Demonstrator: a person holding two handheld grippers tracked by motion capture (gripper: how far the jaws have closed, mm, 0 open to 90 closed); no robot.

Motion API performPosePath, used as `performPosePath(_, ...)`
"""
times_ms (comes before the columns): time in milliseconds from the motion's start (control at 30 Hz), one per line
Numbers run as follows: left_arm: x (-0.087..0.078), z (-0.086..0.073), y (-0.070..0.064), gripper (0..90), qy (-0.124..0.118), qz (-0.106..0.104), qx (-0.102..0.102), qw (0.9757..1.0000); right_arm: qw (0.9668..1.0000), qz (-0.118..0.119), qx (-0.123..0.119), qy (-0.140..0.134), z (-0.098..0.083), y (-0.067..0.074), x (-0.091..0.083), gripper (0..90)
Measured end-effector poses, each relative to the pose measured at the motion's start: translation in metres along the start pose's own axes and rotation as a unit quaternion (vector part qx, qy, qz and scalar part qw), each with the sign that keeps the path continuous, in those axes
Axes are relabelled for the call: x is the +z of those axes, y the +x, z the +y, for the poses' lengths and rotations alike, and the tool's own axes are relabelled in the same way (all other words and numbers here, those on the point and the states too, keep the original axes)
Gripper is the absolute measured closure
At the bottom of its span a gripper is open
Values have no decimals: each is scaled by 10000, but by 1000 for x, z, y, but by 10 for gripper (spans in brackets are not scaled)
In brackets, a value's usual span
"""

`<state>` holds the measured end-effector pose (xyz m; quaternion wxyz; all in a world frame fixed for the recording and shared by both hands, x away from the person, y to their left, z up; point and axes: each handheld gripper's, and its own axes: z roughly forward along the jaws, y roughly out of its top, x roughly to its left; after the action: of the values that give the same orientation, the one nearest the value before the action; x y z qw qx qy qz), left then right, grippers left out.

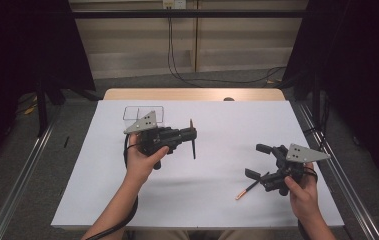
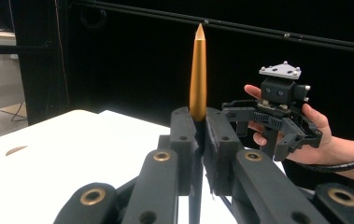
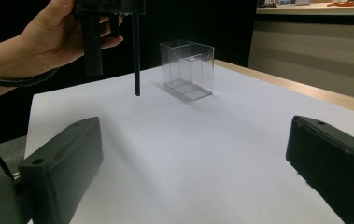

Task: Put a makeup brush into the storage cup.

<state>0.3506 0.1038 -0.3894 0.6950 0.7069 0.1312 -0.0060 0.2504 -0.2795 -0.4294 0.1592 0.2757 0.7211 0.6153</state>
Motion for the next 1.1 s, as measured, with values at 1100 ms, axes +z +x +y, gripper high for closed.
performPosePath(1100, -16, 19, 15, 831, 50, 410, 123, 9991, 10000, 2, -40, -56, -5, 4, -4, 29)
